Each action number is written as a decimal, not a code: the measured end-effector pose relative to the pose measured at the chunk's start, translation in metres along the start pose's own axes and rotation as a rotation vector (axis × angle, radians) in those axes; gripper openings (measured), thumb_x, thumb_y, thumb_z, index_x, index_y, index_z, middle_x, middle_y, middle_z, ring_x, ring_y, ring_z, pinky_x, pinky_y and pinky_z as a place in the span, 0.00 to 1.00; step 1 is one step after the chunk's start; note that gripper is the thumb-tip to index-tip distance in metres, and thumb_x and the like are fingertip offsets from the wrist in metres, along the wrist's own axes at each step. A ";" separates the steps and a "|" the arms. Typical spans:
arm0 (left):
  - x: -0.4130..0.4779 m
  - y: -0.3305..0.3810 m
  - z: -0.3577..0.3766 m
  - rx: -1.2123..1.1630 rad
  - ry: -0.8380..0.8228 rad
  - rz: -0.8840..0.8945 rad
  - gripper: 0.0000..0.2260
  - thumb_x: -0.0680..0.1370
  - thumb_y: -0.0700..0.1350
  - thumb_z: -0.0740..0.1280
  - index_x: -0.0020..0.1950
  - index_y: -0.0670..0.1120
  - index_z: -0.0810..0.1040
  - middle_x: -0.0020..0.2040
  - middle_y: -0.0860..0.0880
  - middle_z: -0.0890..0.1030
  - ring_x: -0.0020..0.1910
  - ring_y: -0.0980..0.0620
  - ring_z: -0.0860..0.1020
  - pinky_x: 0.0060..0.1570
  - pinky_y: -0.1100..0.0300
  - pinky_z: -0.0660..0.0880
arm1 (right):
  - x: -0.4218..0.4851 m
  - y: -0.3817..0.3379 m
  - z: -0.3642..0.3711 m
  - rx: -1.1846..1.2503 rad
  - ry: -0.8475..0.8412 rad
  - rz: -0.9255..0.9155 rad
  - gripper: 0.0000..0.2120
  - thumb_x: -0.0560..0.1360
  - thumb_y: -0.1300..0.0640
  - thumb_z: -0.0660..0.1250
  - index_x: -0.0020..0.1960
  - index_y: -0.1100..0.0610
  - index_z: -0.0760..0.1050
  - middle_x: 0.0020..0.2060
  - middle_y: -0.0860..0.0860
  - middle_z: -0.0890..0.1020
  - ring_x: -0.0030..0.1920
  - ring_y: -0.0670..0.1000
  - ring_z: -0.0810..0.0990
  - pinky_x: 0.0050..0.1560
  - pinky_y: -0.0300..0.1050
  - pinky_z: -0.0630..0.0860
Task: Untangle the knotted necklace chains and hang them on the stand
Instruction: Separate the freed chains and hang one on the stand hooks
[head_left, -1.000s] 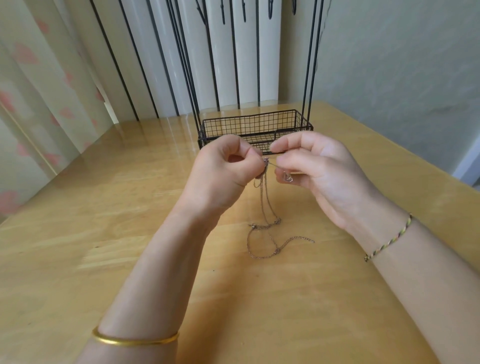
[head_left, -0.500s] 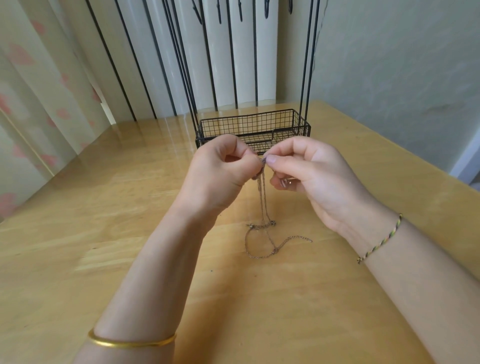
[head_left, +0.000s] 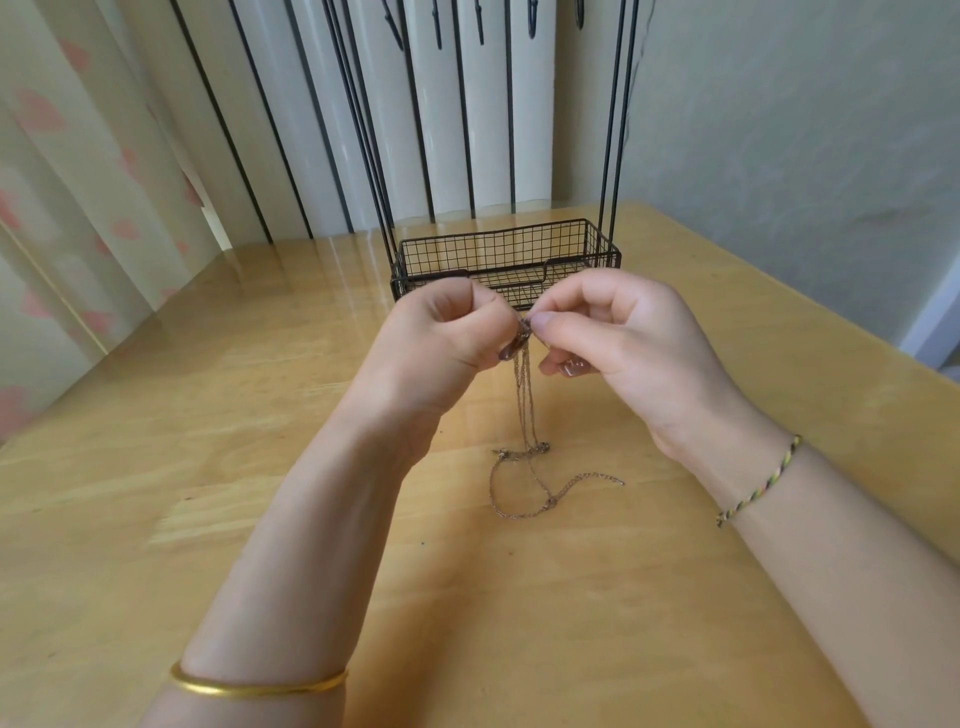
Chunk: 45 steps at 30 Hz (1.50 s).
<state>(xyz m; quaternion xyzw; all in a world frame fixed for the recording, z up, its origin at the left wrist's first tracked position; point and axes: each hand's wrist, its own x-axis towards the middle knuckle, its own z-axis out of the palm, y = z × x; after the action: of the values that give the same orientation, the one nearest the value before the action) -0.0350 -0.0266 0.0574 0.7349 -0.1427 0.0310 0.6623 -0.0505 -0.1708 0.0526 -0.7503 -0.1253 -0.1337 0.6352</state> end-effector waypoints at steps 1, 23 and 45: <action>0.000 0.000 0.000 0.005 -0.004 0.001 0.01 0.65 0.40 0.65 0.33 0.45 0.75 0.29 0.52 0.74 0.36 0.51 0.71 0.45 0.56 0.69 | 0.000 0.000 0.000 -0.014 0.002 -0.017 0.06 0.72 0.65 0.68 0.37 0.56 0.78 0.31 0.52 0.79 0.32 0.48 0.78 0.33 0.38 0.74; -0.001 -0.002 0.001 0.121 0.044 0.003 0.04 0.64 0.43 0.66 0.35 0.43 0.76 0.34 0.46 0.75 0.38 0.49 0.70 0.42 0.53 0.68 | 0.001 0.007 0.006 -0.445 0.129 -0.307 0.03 0.65 0.58 0.63 0.35 0.55 0.75 0.34 0.46 0.77 0.38 0.46 0.75 0.39 0.44 0.74; -0.001 -0.001 0.000 0.056 0.043 0.045 0.02 0.65 0.42 0.65 0.36 0.44 0.75 0.29 0.51 0.75 0.37 0.49 0.70 0.43 0.53 0.68 | -0.002 0.002 0.005 -0.001 -0.029 0.071 0.08 0.74 0.61 0.64 0.37 0.55 0.78 0.32 0.49 0.78 0.36 0.45 0.77 0.39 0.43 0.74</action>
<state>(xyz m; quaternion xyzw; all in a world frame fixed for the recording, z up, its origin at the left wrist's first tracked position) -0.0356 -0.0268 0.0564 0.7489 -0.1442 0.0657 0.6435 -0.0510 -0.1660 0.0492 -0.7563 -0.1077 -0.1004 0.6374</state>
